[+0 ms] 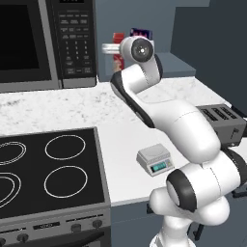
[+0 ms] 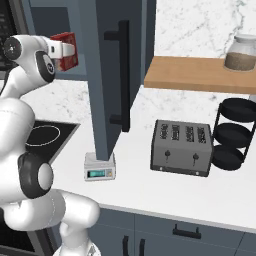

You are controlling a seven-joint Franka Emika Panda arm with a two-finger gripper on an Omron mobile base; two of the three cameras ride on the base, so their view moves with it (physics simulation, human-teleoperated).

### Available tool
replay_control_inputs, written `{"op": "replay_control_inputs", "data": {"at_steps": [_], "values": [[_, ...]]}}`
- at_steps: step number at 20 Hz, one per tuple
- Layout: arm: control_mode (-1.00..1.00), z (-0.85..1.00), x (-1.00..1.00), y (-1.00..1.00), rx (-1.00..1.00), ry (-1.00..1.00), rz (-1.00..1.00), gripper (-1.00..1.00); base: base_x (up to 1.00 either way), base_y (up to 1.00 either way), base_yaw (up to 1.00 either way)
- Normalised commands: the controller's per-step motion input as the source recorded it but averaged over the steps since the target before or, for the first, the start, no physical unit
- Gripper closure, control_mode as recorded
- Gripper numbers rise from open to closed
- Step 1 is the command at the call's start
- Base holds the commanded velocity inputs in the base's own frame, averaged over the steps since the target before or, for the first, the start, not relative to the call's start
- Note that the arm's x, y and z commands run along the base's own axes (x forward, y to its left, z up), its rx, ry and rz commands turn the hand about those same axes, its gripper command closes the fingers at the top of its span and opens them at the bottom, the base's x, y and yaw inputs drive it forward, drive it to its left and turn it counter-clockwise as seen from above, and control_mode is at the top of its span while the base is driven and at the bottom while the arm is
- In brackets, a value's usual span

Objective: Pick the cereal and place it on the digital scale for weighing, and close the cabinet.

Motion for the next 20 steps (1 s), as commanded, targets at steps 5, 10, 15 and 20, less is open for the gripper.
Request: {"op": "replay_control_inputs", "data": {"at_steps": [5, 10, 15, 20], "values": [[-1.0, 0.0, 0.17, 0.18, -0.01, 0.0, 0.0, -1.0, 0.0, 0.0, 0.0], [-1.0, 0.0, 0.22, 0.05, 0.0, 0.0, 0.0, -1.0, 0.0, 0.0, 0.0], [-1.0, 0.0, 0.2, 0.01, 0.0, 0.0, 0.0, -1.0, 0.0, 0.0, 0.0], [-1.0, 0.0, 0.2, 0.0, 0.0, 0.0, 0.0, -1.0, 0.0, 0.0, 0.0]]}}
